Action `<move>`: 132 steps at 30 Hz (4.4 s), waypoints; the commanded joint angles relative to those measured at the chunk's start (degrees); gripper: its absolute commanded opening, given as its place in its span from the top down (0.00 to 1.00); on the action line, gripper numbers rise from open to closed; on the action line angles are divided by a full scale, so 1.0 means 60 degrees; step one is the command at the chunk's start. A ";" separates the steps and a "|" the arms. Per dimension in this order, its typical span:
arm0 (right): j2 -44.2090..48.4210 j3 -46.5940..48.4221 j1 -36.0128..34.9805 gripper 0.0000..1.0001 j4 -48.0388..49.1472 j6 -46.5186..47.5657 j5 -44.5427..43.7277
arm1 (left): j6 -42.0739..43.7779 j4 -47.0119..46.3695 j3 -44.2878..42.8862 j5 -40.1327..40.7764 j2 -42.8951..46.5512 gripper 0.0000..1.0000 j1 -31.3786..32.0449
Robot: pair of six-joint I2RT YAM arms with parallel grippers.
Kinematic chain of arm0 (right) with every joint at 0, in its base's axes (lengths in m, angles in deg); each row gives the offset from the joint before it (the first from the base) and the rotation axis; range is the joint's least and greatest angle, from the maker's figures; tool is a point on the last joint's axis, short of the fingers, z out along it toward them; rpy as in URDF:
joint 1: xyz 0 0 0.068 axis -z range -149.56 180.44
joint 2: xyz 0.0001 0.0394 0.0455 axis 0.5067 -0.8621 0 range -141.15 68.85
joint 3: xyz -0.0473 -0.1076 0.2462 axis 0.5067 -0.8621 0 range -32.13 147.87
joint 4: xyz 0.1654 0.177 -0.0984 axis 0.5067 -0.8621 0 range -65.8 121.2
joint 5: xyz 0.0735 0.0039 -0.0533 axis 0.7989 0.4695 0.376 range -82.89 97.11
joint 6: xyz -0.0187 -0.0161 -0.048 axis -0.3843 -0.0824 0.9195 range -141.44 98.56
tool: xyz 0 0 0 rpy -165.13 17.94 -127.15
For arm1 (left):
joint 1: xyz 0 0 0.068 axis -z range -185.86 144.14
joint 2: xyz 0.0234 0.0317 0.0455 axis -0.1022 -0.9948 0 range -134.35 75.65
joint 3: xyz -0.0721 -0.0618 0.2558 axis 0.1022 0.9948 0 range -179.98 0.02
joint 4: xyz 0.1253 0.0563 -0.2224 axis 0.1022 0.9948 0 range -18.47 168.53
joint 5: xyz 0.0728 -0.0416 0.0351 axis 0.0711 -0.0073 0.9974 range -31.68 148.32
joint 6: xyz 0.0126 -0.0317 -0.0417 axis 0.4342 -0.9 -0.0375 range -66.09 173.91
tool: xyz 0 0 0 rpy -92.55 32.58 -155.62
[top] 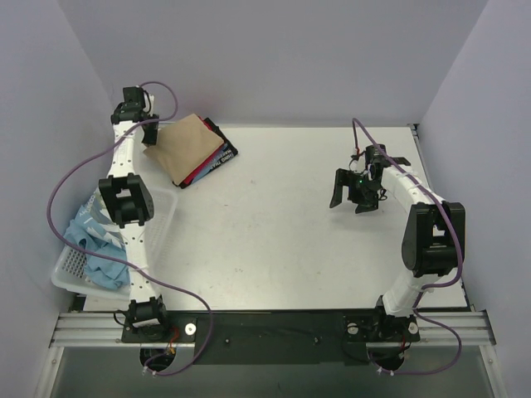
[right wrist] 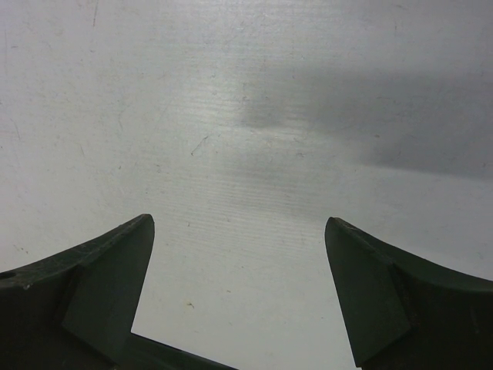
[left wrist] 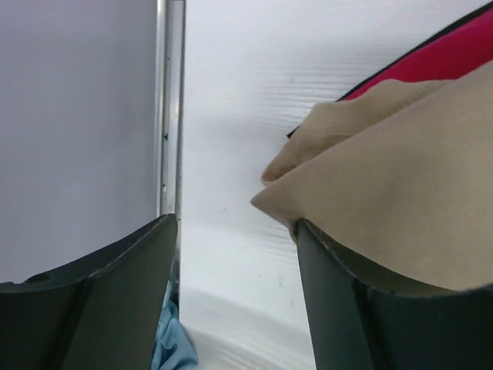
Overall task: Fold and stack the t-shirts
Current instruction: Put the neatly folded tshirt into the corner of the board with the left arm, then smooth out wrinkles on the folded tshirt
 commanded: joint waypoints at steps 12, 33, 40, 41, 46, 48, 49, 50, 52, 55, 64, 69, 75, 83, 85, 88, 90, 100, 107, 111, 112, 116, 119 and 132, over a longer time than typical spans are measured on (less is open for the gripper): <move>0.0514 0.0368 -0.0060 0.06 -0.0207 0.0316 -0.0100 | 0.1855 -0.1069 0.1757 -0.0273 0.2528 0.86 0.1686; 0.0924 0.0368 -0.0074 0.05 -0.0368 0.0346 -0.0231 | 0.1620 -0.1010 0.0455 -0.0406 -0.0417 1.00 0.0574; 0.0954 0.0222 -0.0074 0.06 -0.0383 0.0463 -0.0276 | 0.2381 -0.1638 0.0012 0.0632 0.0766 1.00 0.0750; 0.0968 0.0222 -0.0074 0.05 -0.0383 0.0477 -0.0276 | 0.2469 -0.1756 0.0101 0.1025 0.0915 1.00 0.0823; 0.1012 0.0119 -0.0074 0.05 -0.0368 0.0580 -0.0290 | 0.2574 -0.1875 0.1064 0.0871 0.2245 1.00 0.1597; 0.1027 0.0090 -0.0074 0.05 -0.0368 0.0653 -0.0319 | 0.2544 -0.1860 0.2000 -0.0373 0.2802 1.00 0.2036; 0.1042 0.0075 -0.0074 0.05 -0.0353 0.0668 -0.0349 | 0.2544 -0.1889 0.2368 -0.1073 0.2893 1.00 0.2242; 0.1100 0.0046 -0.0074 0.05 -0.0368 0.0712 -0.0378 | 0.2616 -0.1889 0.2894 -0.1283 0.3039 1.00 0.2592; 0.1188 -0.0012 -0.0059 0.05 -0.0368 0.0741 -0.0407 | 0.2646 -0.1831 0.3220 -0.1242 0.2852 1.00 0.3032; 0.1407 -0.0144 -0.0059 0.06 -0.0368 0.0785 -0.0451 | 0.2398 -0.1422 0.2872 -0.1445 0.1961 1.00 0.3328; 0.1759 -0.0642 -0.0045 0.05 -0.0353 0.0917 -0.0612 | 0.2455 -0.0629 0.1052 -0.1696 0.0110 1.00 0.4089; 0.2066 -0.0847 0.0014 0.05 -0.0222 0.0961 -0.0715 | 0.2572 -0.1186 0.1757 -0.1710 0.1060 1.00 0.4222; 0.2345 -0.1023 0.0087 0.05 0.0377 0.1034 -0.0935 | 0.2516 -0.0674 0.2457 -0.3197 0.3023 0.63 0.4354; 0.3911 -0.2735 0.0087 0.00 0.3291 0.0918 -0.1052 | 0.2601 -0.2914 0.9558 -0.5415 0.8617 0.39 0.4178; 0.4424 -0.3452 0.0102 0.00 0.4170 0.0757 -0.1125 | 0.2326 -0.3105 1.1024 -0.5242 0.9790 0.36 0.4178; 0.5243 -0.4520 0.0102 0.00 0.5487 0.0697 -0.1111 | 0.0647 -0.3907 1.3422 -0.4423 1.1515 0.35 0.4294; 0.5697 -0.5238 0.0131 0.00 0.6190 0.0697 -0.1052 | -0.0364 -0.4729 1.4945 -0.3298 1.2352 0.36 0.4499; 0.7280 -0.8257 0.0160 0.00 0.9488 0.0609 -0.1973 | -0.2685 -0.7409 1.9450 -0.2081 1.5095 0.16 0.4178; 0.8468 -1.0265 0.0160 0.00 1.0588 0.0492 -0.2721 | -0.2979 -0.9519 2.1340 -0.0641 1.6368 0.12 0.4163; 0.9082 -1.0881 0.0160 0.00 1.0561 0.0405 -0.2780 | -0.2803 -1.0063 2.2015 -0.0904 1.6751 0.12 0.4134; 0.9287 -1.1027 0.0160 0.00 1.0734 0.0361 -0.2781 | -0.2803 -1.0020 2.2074 -0.0933 1.6824 0.12 0.4134; 0.9435 -1.1160 0.0175 0.00 1.0824 0.0331 -0.2912 | -0.2905 -1.0209 2.2366 -0.0758 1.6956 0.13 0.4119; 0.9333 -1.1102 0.0160 0.00 1.0823 0.0390 -0.2766 | -0.2876 -1.0327 2.2528 -0.0802 1.7073 0.13 0.4119; 0.9011 -1.0941 0.0160 0.00 1.0794 0.0404 -0.2722 | -0.2832 -1.0488 2.2865 -0.1036 1.7425 0.13 0.4105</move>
